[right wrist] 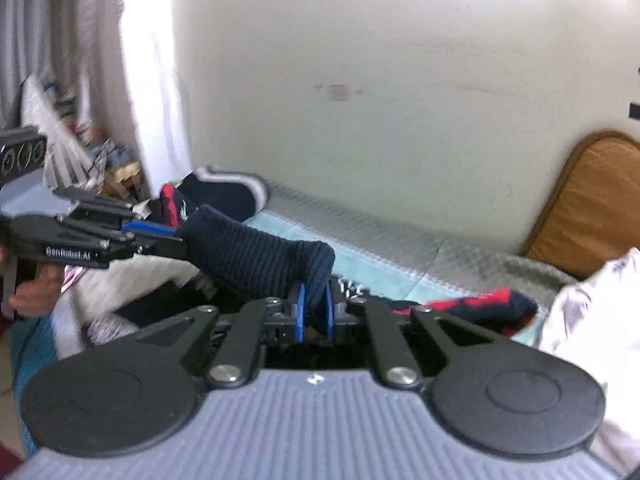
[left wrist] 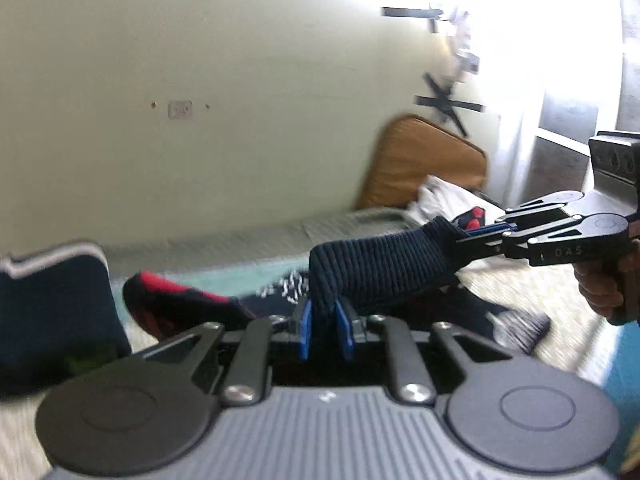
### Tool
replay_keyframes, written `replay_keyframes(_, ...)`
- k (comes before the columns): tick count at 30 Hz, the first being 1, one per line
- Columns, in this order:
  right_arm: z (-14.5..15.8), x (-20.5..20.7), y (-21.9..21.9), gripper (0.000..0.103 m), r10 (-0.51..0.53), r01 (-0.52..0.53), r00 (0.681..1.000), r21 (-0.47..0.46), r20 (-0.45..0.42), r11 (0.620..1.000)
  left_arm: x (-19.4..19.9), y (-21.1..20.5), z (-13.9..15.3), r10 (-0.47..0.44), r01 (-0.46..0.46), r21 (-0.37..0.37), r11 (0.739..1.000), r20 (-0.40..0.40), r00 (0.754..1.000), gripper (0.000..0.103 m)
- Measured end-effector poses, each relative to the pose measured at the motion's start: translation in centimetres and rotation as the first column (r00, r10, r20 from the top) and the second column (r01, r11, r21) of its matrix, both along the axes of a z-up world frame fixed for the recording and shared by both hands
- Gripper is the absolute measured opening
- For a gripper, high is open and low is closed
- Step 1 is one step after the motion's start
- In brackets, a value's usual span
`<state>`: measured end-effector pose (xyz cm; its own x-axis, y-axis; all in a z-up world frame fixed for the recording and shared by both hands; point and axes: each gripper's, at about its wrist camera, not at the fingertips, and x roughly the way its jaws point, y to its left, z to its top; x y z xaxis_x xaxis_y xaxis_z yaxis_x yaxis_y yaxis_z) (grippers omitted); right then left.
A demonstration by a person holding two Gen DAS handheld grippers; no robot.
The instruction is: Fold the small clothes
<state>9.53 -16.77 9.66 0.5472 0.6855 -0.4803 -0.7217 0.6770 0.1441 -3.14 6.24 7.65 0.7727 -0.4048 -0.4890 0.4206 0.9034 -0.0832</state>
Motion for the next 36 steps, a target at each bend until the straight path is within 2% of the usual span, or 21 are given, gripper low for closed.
replay_keyframes(3, -0.6, -4.2, -1.5, 0.013, 0.009, -0.009, 1.000, -0.014, 0.019, 1.000, -4.1, -0.6, -1.9, -0.006, 0.006, -0.001, 1.000, -0.001, 1.000, 0.014)
replay_keyframes(7, -3.4, -7.8, -1.8, 0.013, -0.023, 0.024, 0.999, -0.024, 0.028, 0.999, -7.1, -1.4, -4.0, -0.007, 0.007, 0.009, 1.000, -0.013, 1.000, 0.014)
replay_keyframes(11, -5.9, -8.8, -0.6, 0.013, -0.055, 0.056, 0.998, -0.033, 0.009, 0.998, -7.1, -1.6, -6.0, 0.024, -0.023, 0.015, 1.000, -0.075, 0.997, 0.015)
replay_keyframes(14, -7.3, -8.9, 0.3, 0.014, -0.069, 0.069, 0.998, -0.065, 0.010, 0.995, -7.1, -1.3, -6.9, 0.037, -0.034, 0.023, 0.999, -0.127, 0.991, 0.024)
replay_keyframes(17, -6.7, -8.8, -0.2, 0.021, -0.046, 0.045, 0.999, -0.055, -0.013, 0.997, -8.3, -0.7, -6.0, 0.025, -0.021, 0.041, 0.999, -0.095, 0.995, 0.035)
replay_keyframes(18, -6.2, -8.7, -0.7, 0.034, -0.035, 0.034, 0.999, -0.050, -0.024, 0.998, -9.0, -0.2, -5.4, 0.019, -0.016, 0.035, 0.999, -0.069, 0.997, 0.041)
replay_keyframes(19, -5.8, -9.1, -1.5, 0.040, -0.029, 0.029, 0.999, -0.040, -0.021, 0.999, -9.8, 0.6, -4.7, 0.019, -0.018, 0.017, 1.000, -0.041, 0.999, 0.042)
replay_keyframes(21, -4.5, -9.7, -2.7, 0.040, -0.033, 0.033, 0.999, -0.008, 0.006, 0.999, -10.4, 2.1, -3.3, 0.034, -0.034, -0.036, 0.999, -0.005, 0.999, 0.042)
replay_keyframes(24, -2.6, -8.9, -3.1, 0.040, -0.093, 0.092, 0.996, 0.076, 0.013, 0.993, -8.7, 3.3, -1.4, 0.080, -0.078, -0.117, 0.990, 0.013, 0.997, 0.039)
replay_keyframes(26, -2.1, -7.7, -1.9, 0.040, -0.110, 0.110, 0.994, 0.120, -0.001, 0.987, -6.6, 2.4, -1.0, 0.091, -0.089, -0.131, 0.987, 0.013, 0.996, 0.038)
replay_keyframes(28, -2.5, -7.0, 0.2, 0.040, -0.121, 0.119, 0.993, 0.118, 0.007, 0.986, -4.5, 1.2, -1.4, 0.105, -0.102, -0.135, 0.986, 0.014, 0.994, 0.038)
replay_keyframes(30, -3.6, -6.1, 2.3, 0.040, -0.099, 0.098, 0.995, 0.103, 0.008, 0.990, -2.0, -0.3, -2.4, 0.138, -0.138, -0.091, 0.986, -0.008, 0.990, 0.037)
replay_keyframes(32, -4.9, -4.9, 3.9, 0.038, -0.095, 0.097, 0.995, 0.065, -0.033, 0.993, 0.2, -1.1, -3.8, 0.202, -0.203, -0.016, 0.979, -0.047, 0.978, 0.034)
replay_keyframes(34, -6.6, -3.6, 5.3, 0.035, -0.126, 0.124, 0.991, -0.034, -0.053, 0.992, 2.7, -1.5, -5.9, 0.304, -0.293, 0.109, 0.950, -0.109, 0.946, 0.031)
replay_keyframes(35, -7.6, -2.8, 5.2, 0.034, -0.140, 0.137, 0.986, -0.037, -0.088, 0.990, 3.5, -1.3, -6.8, 0.336, -0.318, 0.135, 0.938, -0.136, 0.932, 0.029)
replay_keyframes(36, -8.0, -2.4, 4.7, 0.034, -0.143, 0.145, 0.983, 0.010, -0.112, 0.989, 3.5, -1.2, -7.0, 0.342, -0.329, 0.122, 0.937, -0.112, 0.933, 0.029)
